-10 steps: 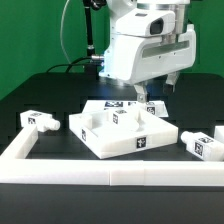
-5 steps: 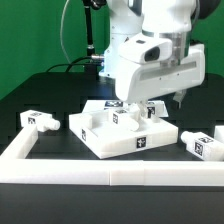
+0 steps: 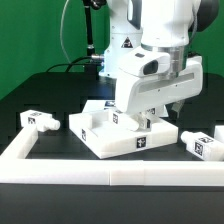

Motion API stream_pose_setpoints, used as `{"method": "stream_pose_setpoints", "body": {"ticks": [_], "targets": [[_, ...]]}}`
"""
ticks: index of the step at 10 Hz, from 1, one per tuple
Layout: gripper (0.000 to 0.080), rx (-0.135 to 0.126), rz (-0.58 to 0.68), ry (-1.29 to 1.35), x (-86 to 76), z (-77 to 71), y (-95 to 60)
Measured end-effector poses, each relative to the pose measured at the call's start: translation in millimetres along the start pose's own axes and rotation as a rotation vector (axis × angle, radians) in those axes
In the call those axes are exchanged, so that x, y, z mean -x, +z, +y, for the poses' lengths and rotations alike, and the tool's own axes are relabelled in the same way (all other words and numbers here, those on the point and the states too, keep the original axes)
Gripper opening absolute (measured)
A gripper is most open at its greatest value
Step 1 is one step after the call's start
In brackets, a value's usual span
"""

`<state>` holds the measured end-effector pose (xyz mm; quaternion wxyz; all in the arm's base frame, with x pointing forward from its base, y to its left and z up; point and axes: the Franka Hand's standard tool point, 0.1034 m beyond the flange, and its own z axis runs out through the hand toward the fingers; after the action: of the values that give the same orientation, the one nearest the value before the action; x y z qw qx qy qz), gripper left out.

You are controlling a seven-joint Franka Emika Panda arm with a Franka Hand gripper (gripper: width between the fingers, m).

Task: Assemble one leg

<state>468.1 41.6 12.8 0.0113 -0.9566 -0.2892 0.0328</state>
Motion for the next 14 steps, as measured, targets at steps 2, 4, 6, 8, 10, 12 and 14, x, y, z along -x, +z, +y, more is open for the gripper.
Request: {"method": "stream_pose_setpoints", "body": {"ticks": [2, 4, 6, 8, 10, 12, 14], "targets": [[0.0390, 0.000, 0.000, 0.000, -0.2, 0.0, -0.1], [0.0188, 0.002, 0.002, -0.006, -1.3, -0.4, -1.4], [0.0055, 0.006, 0.005, -0.063, 0.2, 4.1, -4.0], [0.0055, 0.009, 0.004, -0.148, 3.2, 11.1, -4.9], [0.0055, 0.012, 0.009, -0.322, 8.4, 29.9, -8.2], [0.0055, 0.031, 0.032, -0.520, 4.6, 48.2, -13.7], [0.0055, 0.026, 0.029, -0.507, 6.0, 47.2, -11.8]]}}
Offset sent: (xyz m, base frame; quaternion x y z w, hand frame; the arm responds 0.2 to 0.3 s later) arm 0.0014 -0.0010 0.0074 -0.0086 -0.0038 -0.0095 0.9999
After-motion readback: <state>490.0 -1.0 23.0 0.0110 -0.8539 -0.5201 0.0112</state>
